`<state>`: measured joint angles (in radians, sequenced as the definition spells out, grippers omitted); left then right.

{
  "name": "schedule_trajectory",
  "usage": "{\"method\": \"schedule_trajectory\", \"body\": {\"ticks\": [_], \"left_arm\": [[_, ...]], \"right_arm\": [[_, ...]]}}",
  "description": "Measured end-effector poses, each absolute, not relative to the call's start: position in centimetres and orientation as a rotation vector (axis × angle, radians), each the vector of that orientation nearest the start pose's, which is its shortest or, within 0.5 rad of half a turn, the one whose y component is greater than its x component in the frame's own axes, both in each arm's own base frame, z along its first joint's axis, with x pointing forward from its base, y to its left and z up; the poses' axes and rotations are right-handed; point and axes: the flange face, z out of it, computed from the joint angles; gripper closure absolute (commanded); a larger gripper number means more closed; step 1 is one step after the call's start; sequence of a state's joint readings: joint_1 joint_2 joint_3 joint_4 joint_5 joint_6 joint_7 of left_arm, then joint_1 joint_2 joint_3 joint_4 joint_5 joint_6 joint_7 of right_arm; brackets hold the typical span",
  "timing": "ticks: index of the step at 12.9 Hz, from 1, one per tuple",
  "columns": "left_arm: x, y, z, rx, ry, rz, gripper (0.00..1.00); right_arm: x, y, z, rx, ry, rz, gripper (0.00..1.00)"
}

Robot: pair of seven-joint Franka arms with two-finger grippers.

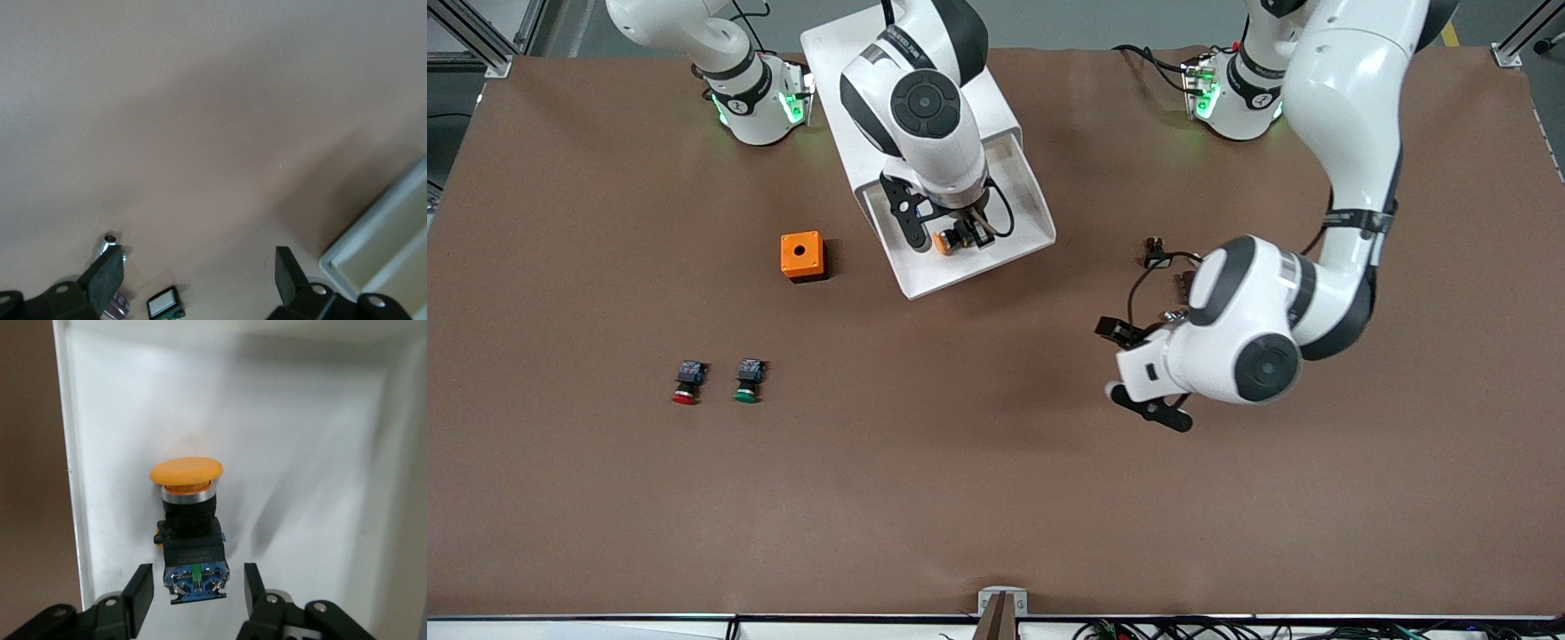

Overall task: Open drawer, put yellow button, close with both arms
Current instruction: 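Lower the yellow button into the open drawer and open the right gripper, then withdraw the right gripper while the left gripper reaches the drawer front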

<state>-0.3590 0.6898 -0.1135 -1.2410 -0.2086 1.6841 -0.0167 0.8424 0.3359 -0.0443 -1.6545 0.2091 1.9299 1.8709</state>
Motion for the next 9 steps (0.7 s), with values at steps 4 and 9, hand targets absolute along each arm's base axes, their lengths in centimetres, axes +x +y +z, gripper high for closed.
{"method": "schedule_trajectory", "body": {"ticks": [4, 9], "left_arm": [[60.8, -37.6, 34.6, -3.204, 0.370, 0.472, 0.00], [57.8, -42.6, 33.9, -3.182, -0.015, 0.467, 0.00]], "right_arm": [[45.2, 46.5, 47.0, -2.681, 1.738, 0.331, 0.00], [49.7, 33.4, 61.1, -2.748, 1.659, 0.413, 0.00]]}}
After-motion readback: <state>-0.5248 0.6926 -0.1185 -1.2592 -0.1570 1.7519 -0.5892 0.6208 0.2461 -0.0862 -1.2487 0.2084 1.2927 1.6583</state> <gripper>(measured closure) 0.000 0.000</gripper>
